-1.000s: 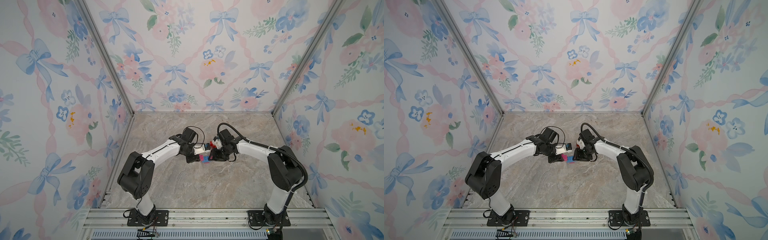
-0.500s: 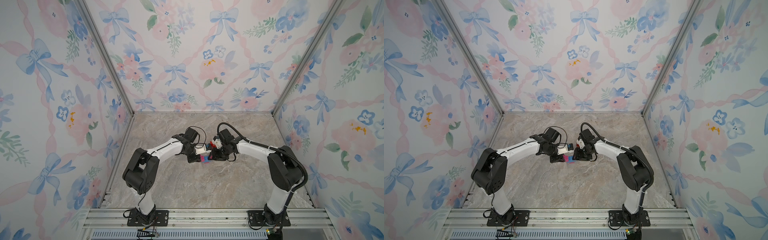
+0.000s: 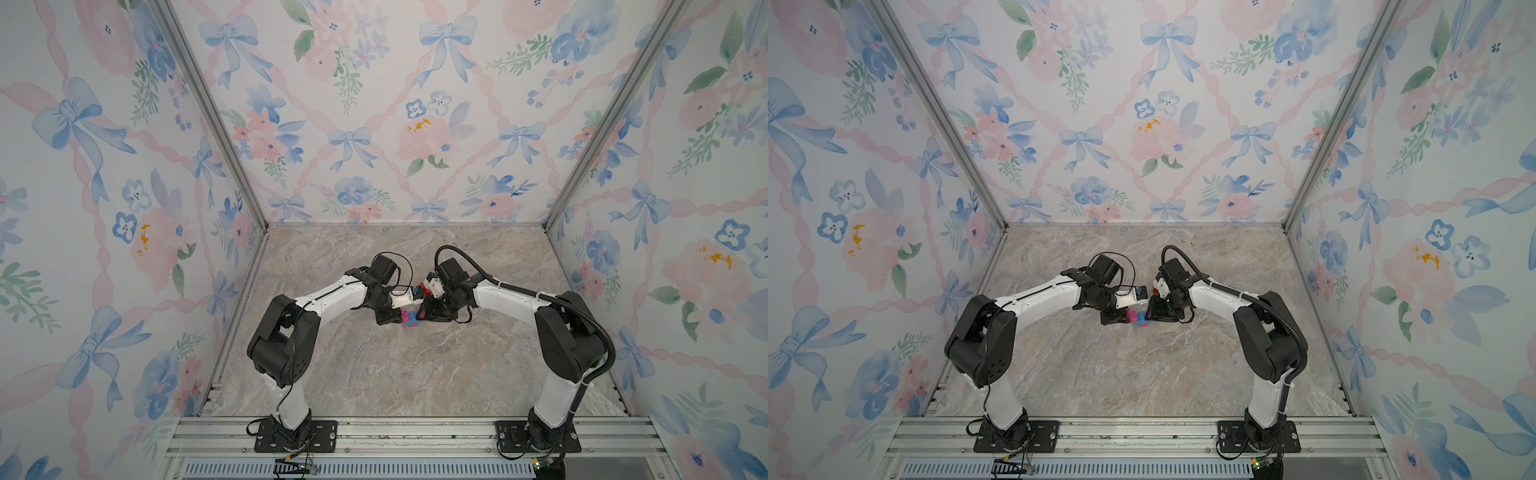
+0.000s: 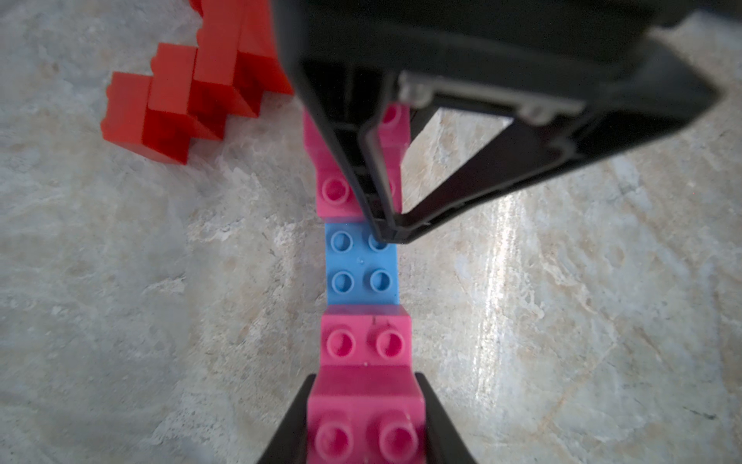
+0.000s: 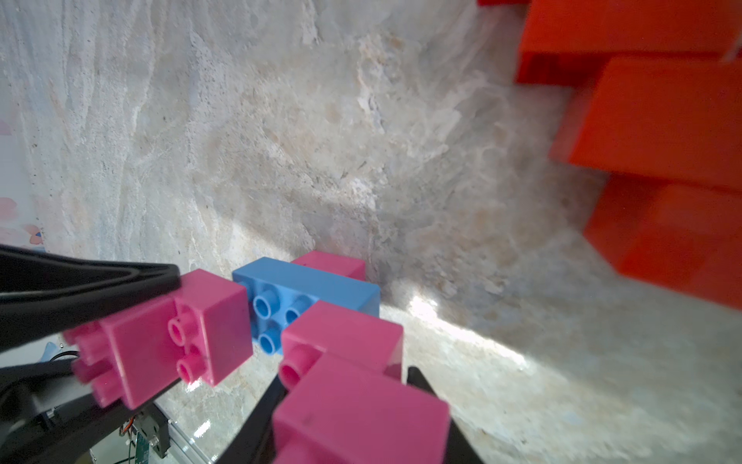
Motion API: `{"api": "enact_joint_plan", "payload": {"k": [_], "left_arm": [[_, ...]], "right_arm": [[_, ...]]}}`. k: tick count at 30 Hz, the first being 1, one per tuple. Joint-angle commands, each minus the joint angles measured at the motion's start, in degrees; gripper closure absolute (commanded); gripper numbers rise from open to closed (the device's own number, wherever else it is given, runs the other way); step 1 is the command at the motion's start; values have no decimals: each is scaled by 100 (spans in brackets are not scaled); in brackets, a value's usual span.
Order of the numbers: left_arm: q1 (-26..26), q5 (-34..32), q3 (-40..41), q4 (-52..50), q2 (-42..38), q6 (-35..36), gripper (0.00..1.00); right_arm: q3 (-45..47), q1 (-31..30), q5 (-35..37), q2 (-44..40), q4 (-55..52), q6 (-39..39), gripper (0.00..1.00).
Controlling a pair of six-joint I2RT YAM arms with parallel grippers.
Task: Assemble the letter v with lego
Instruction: Assemble the lego brick with the lego brick.
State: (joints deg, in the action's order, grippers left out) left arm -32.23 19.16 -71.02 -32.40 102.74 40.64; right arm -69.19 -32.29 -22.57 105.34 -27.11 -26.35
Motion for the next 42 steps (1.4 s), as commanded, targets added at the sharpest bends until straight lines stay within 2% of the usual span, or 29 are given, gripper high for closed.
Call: {"api": "enact_joint_plan", "payload": {"k": [1, 31, 36, 42], "left_arm": [[-22, -120, 88, -67, -29, -66, 100], [-117, -248, 291, -29, -118, -436, 100], [-117, -204, 282, -3, -168, -309, 100], [-121, -46, 335, 3, -166, -58, 100]], "right_arm": [[99, 30, -61, -58, 34, 34, 56], [107, -33, -57, 92, 191, -50, 58], [81, -40, -58, 84, 204, -48, 51], [59, 38, -59, 48, 146, -11, 51]]}}
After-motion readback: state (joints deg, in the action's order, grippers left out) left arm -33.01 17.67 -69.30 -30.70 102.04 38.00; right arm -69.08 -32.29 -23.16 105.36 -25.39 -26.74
